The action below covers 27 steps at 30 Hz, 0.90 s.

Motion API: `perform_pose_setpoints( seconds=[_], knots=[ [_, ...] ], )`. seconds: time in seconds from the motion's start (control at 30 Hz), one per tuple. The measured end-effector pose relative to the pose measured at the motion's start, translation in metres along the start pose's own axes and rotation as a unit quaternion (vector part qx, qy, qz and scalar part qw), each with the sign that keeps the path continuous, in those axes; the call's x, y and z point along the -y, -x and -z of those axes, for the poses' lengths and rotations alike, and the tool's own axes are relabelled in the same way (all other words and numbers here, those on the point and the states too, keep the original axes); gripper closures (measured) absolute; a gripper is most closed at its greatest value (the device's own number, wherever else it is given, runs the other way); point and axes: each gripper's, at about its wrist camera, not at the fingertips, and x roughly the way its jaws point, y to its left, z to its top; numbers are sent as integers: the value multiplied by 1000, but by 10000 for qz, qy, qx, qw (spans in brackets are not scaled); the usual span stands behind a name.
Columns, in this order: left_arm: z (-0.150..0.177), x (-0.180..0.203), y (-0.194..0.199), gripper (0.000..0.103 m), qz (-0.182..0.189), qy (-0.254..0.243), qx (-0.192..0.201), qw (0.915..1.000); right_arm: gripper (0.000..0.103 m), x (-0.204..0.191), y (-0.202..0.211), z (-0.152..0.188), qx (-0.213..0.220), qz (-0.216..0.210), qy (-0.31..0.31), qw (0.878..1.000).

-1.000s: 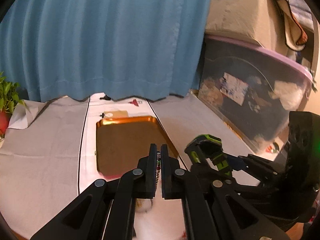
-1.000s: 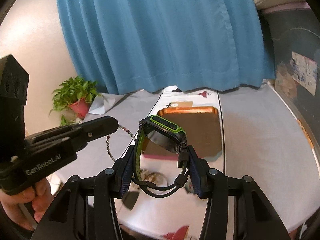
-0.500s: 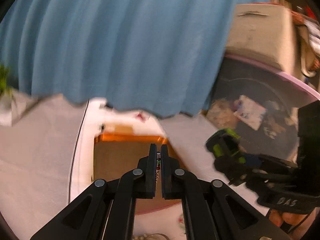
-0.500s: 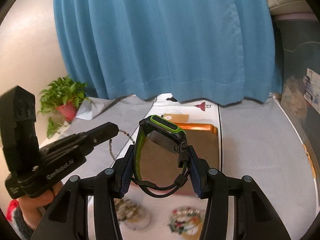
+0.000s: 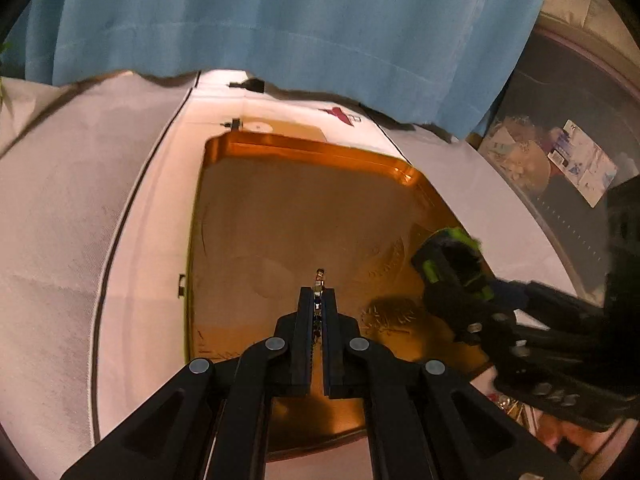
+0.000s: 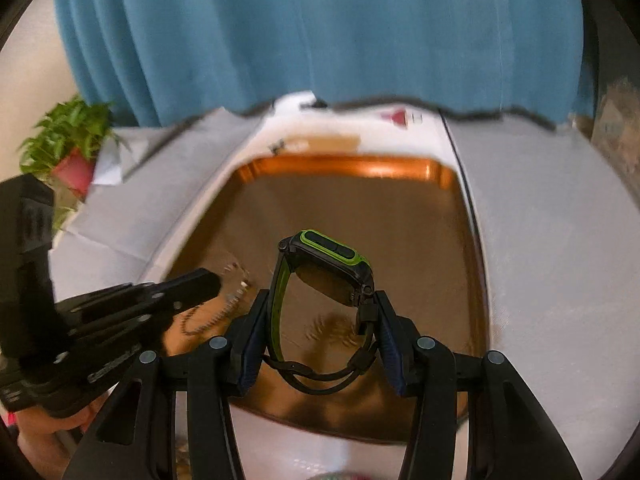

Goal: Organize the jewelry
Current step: 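Carry the watch with the right tool into the orange tray and open, then withdraw both tools from the tray back over the table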

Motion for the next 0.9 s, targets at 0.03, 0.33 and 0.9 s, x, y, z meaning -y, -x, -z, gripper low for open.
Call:
perform_pose_setpoints(
  seconds=[0.03, 0.33, 0.9],
  knots=[
    [1, 0, 2, 102, -18, -7, 3, 10000, 53, 1, -6, 1, -61, 13, -10, 10000],
    [1, 21, 18, 100, -337, -486, 231, 9980, 35, 8, -9, 15, -205, 188, -168, 9995],
    [55, 48, 127, 31, -396, -397, 577, 9968, 11, -25, 155, 81, 457, 460, -233, 9976]
  ],
)
